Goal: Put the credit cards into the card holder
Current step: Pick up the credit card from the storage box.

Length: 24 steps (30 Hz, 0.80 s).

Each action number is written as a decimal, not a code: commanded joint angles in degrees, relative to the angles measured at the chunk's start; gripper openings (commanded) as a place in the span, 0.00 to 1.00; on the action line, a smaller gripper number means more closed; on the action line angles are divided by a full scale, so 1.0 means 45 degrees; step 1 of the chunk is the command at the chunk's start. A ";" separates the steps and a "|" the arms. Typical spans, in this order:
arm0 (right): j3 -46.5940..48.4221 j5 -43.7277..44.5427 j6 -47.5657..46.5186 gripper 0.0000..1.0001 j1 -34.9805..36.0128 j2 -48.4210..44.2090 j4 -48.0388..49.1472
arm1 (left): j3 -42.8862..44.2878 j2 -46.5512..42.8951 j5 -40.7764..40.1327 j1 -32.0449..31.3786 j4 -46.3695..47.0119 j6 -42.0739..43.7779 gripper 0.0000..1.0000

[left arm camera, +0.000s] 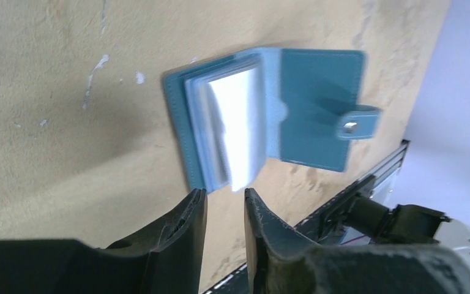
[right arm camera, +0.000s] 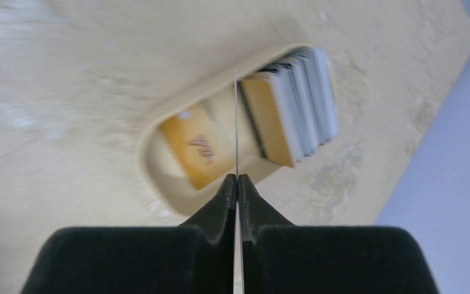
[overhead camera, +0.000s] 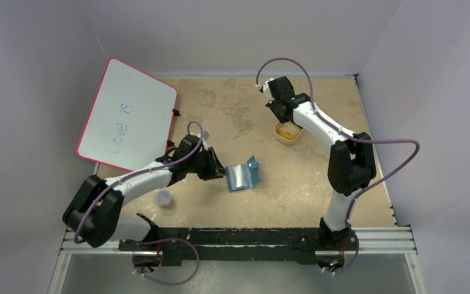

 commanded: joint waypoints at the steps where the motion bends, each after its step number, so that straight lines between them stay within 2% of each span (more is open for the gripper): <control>1: 0.1612 -0.2331 0.1955 0.00 0.1620 -0.1500 -0.2448 | 0.0689 -0.1753 -0.0762 -0.0042 0.0293 -0.0578 0.30; 3: 0.2613 -0.3194 0.2882 0.00 0.2049 -0.1338 -0.3254 | 0.0926 -0.2319 -0.0801 -0.0032 0.0540 -0.0724 0.32; 5: 0.2691 -0.4658 0.3647 0.00 0.2177 -0.1626 -0.3007 | 0.1184 -0.2919 -0.0927 -0.0042 0.0763 -0.0744 0.35; 10: 0.0196 -0.9090 0.5403 0.00 0.2185 -0.3727 0.0189 | 0.1799 -0.3976 -0.1055 -0.0032 0.0818 -0.0453 0.38; 13: -0.1826 -1.1506 0.7290 0.00 0.2183 -0.5050 0.3090 | 0.1895 -0.4388 -0.0930 -0.0041 0.0952 -0.0405 0.39; 19: -0.4399 -1.4678 1.0065 0.00 0.2193 -0.6447 0.7261 | 0.1711 -0.5241 -0.1045 -0.0042 0.1493 -0.0379 0.41; 24: -0.5167 -1.6606 1.0919 0.00 0.2182 -0.7221 0.8092 | 0.1518 -0.5759 -0.0278 -0.0042 0.2290 -0.0701 0.41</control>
